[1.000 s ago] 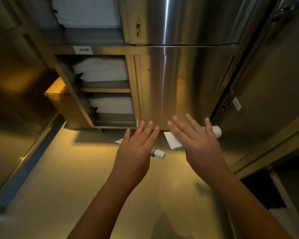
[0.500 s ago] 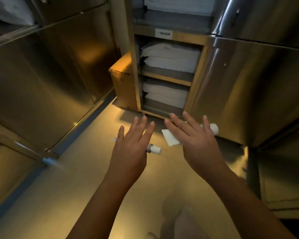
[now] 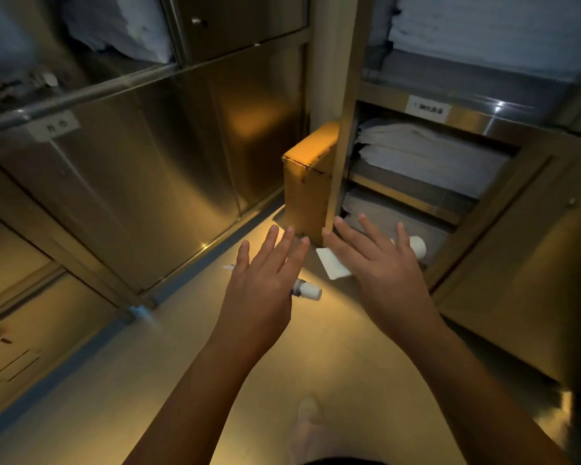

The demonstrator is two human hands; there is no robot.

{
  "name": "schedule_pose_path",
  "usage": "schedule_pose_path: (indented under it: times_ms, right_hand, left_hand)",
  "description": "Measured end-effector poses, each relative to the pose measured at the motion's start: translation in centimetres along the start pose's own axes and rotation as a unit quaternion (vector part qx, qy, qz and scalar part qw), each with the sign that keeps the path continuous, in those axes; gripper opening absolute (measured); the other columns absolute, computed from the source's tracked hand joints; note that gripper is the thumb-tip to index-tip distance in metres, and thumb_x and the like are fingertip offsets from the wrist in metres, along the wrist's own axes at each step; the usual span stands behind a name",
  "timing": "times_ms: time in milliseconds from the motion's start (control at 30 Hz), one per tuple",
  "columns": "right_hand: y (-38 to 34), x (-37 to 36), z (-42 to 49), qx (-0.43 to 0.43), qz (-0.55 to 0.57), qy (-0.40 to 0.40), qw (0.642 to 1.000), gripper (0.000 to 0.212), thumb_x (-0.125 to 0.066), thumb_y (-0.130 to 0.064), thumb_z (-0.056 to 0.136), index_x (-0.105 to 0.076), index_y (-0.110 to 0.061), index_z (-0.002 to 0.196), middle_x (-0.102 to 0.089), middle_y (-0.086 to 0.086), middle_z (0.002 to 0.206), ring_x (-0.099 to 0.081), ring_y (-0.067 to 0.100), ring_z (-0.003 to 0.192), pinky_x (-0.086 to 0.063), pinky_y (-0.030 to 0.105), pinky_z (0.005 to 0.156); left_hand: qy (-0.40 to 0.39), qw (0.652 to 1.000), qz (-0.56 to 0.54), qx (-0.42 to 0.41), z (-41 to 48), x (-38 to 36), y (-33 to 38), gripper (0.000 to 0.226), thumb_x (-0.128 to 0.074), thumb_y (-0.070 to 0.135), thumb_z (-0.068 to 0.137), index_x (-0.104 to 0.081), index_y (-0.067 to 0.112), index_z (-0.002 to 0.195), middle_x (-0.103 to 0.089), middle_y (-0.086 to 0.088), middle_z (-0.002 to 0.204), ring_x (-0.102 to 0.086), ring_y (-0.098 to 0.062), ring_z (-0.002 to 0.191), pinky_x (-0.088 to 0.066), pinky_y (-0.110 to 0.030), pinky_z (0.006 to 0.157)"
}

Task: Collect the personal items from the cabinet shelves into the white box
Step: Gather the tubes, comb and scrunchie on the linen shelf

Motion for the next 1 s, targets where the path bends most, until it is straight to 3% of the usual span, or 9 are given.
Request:
schedule_pose_path:
  times_ms: [67,133,200,300,433,500,567,667,1000]
  right_hand:
    - [0.6,-0.5,3.7,0.021,0.003,-0.003,1.000,0.069,-0.072,0.005,0.072,-0.046,-0.012,0.133,-0.045,0.012,0.139,-0.034,0.040,0.131,-0.011,0.061,0.103]
    - [1.1,-1.3,7.3,0.047,0.003,-0.005,0.999,0.068,-0.068,0.001,0.078,-0.040,-0.016,0.137,-0.038,0.009,0.144,-0.026,0.035,0.136,-0.004,0.057,0.106]
    - [1.2,-2.2,10.7,0.076,0.005,-0.008,0.997,0.067,-0.066,-0.003,0.081,-0.036,-0.018,0.139,-0.034,0.007,0.146,-0.021,0.032,0.138,-0.001,0.056,0.108]
    - [0.4,-3.8,15.1,0.108,0.005,-0.016,0.994,0.067,-0.069,0.000,0.077,-0.042,-0.016,0.137,-0.040,0.008,0.143,-0.027,0.035,0.136,-0.007,0.059,0.107]
    - [-1.9,-6.4,20.0,0.148,0.017,-0.014,0.989,0.074,-0.081,0.007,0.058,-0.056,-0.010,0.126,-0.055,0.015,0.129,-0.046,0.042,0.121,-0.022,0.066,0.096]
    - [-3.3,-8.0,22.3,0.171,0.018,-0.010,0.985,0.078,-0.084,0.007,0.051,-0.059,-0.009,0.122,-0.058,0.015,0.125,-0.051,0.042,0.116,-0.025,0.066,0.093]
    - [-4.6,-9.5,24.7,0.184,0.021,-0.004,0.983,0.078,-0.084,0.008,0.049,-0.060,-0.010,0.121,-0.059,0.015,0.124,-0.052,0.042,0.115,-0.022,0.064,0.092]
    - [-6.9,-11.7,28.7,0.190,0.024,0.004,0.981,0.078,-0.081,0.013,0.050,-0.059,-0.010,0.122,-0.058,0.015,0.126,-0.051,0.043,0.116,-0.021,0.064,0.093]
    - [-16.4,-16.2,42.6,0.211,0.046,0.020,0.976,0.080,-0.082,0.009,0.050,-0.058,-0.010,0.124,-0.056,0.016,0.127,-0.048,0.042,0.119,-0.022,0.064,0.094]
  left_hand:
    - [0.002,1.000,0.015,0.017,2.7,0.5,-2.1,0.072,-0.068,0.000,0.076,-0.034,0.010,0.140,-0.031,-0.012,0.147,-0.006,-0.021,0.134,-0.003,-0.045,0.104]
    - [0.014,0.999,0.030,0.036,5.2,1.2,-4.0,0.076,-0.079,-0.006,0.061,-0.048,0.003,0.130,-0.047,-0.020,0.134,-0.032,-0.034,0.129,-0.014,-0.053,0.097]
    - [0.039,0.996,0.050,0.061,7.0,1.5,-6.1,0.078,-0.084,-0.007,0.050,-0.055,-0.001,0.122,-0.055,-0.022,0.126,-0.046,-0.042,0.119,-0.018,-0.057,0.090]
    - [0.046,0.992,0.059,0.099,8.6,1.9,-9.2,0.076,-0.083,-0.006,0.053,-0.055,0.001,0.123,-0.054,-0.021,0.128,-0.045,-0.041,0.121,-0.018,-0.057,0.092]
    - [0.047,0.988,0.079,0.125,9.6,2.2,-13.6,0.076,-0.084,-0.007,0.050,-0.057,0.001,0.121,-0.056,-0.020,0.126,-0.048,-0.041,0.118,-0.020,-0.057,0.090]
    - [0.035,0.985,0.068,0.154,10.0,2.3,-16.3,0.075,-0.079,-0.006,0.059,-0.052,0.004,0.128,-0.050,-0.018,0.132,-0.039,-0.037,0.127,-0.015,-0.055,0.095]
    - [0.019,0.982,0.046,0.184,10.5,2.4,-19.3,0.072,-0.066,0.001,0.079,-0.032,0.014,0.141,-0.029,-0.011,0.148,-0.006,-0.022,0.137,0.000,-0.046,0.104]
    - [0.004,0.979,0.055,0.197,11.1,2.5,-24.7,0.070,-0.046,0.013,0.093,-0.003,0.027,0.145,0.001,0.003,0.155,0.025,-0.007,0.127,0.019,-0.033,0.101]
    - [0.014,0.971,0.072,0.226,14.8,7.0,-40.9,0.072,-0.044,0.017,0.094,0.010,0.032,0.139,0.010,0.005,0.155,0.030,-0.006,0.124,0.023,-0.030,0.098]
Point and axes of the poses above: each hand's wrist, its own z-axis towards the middle knuckle, its own x-axis out of the back of the hand, y = z × x, the point moved 2 cm from there along z, towards the middle knuckle
